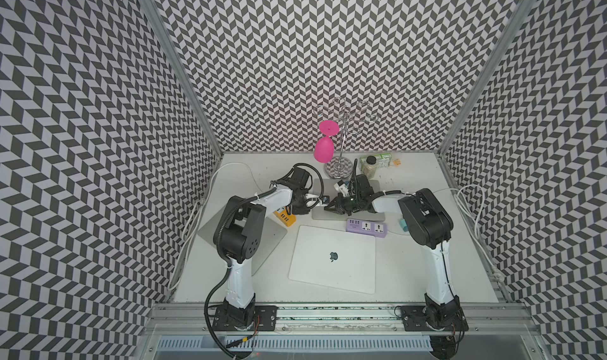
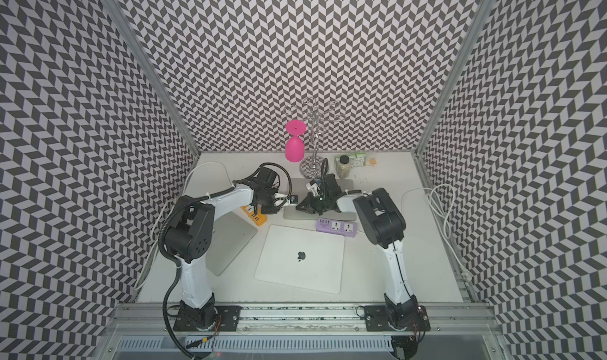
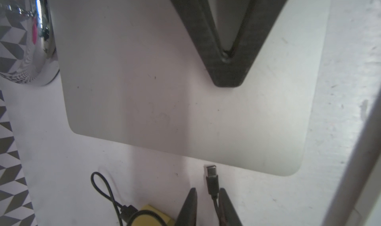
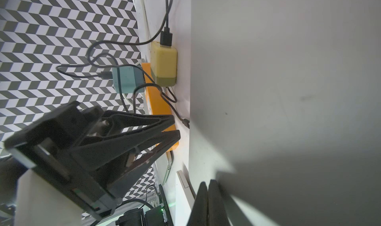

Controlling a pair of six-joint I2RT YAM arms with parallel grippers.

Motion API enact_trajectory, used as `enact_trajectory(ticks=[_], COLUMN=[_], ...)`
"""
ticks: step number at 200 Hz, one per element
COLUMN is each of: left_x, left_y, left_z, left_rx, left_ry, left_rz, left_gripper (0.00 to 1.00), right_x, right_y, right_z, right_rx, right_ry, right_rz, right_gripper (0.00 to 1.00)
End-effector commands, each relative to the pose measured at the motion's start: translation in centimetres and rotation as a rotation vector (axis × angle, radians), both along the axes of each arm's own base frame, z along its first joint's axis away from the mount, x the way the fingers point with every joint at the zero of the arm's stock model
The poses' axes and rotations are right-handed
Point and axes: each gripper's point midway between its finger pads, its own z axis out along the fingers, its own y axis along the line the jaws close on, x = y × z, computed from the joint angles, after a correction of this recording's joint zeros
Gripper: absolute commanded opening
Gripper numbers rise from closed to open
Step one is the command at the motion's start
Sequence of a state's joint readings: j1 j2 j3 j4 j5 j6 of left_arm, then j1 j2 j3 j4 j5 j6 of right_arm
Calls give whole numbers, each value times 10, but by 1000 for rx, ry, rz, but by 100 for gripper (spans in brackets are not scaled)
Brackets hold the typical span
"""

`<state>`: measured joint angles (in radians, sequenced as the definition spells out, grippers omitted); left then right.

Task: Unplug the laptop charger
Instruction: Remove the charging cable from the laptop, then remove the plug from the socket.

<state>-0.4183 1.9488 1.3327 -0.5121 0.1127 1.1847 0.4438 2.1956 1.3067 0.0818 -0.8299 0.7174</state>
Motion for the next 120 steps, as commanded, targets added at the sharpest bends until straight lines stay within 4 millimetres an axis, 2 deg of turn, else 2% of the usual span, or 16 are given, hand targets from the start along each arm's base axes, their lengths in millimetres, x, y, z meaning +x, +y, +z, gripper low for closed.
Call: enact_trajectory(ticks=[1,23,42,80,120], left_x=[0,1,2,3,6], left_y=[-7,-10,-16,-29,-21], left_z=[25,35,53,115,181], left_rx=[-50,-76,-122,-268,-504], left_ry=[-27,-43,-79,-179,-272], left_rz=[-17,-15,-15,25,225], left_gripper=[27,29,29,29,26], right_x=[0,3,6,6,4], right_y=[-15,-14,-15,-17,-10], right_z=[-22,-11,1,31,68], right_rx=[-87,-81,-80,-91,-178], right_ry=[55,33,1,-83,-252], right_rz=[-57,-58,-63,-74,-68], right_gripper=[0,0,0,0,0])
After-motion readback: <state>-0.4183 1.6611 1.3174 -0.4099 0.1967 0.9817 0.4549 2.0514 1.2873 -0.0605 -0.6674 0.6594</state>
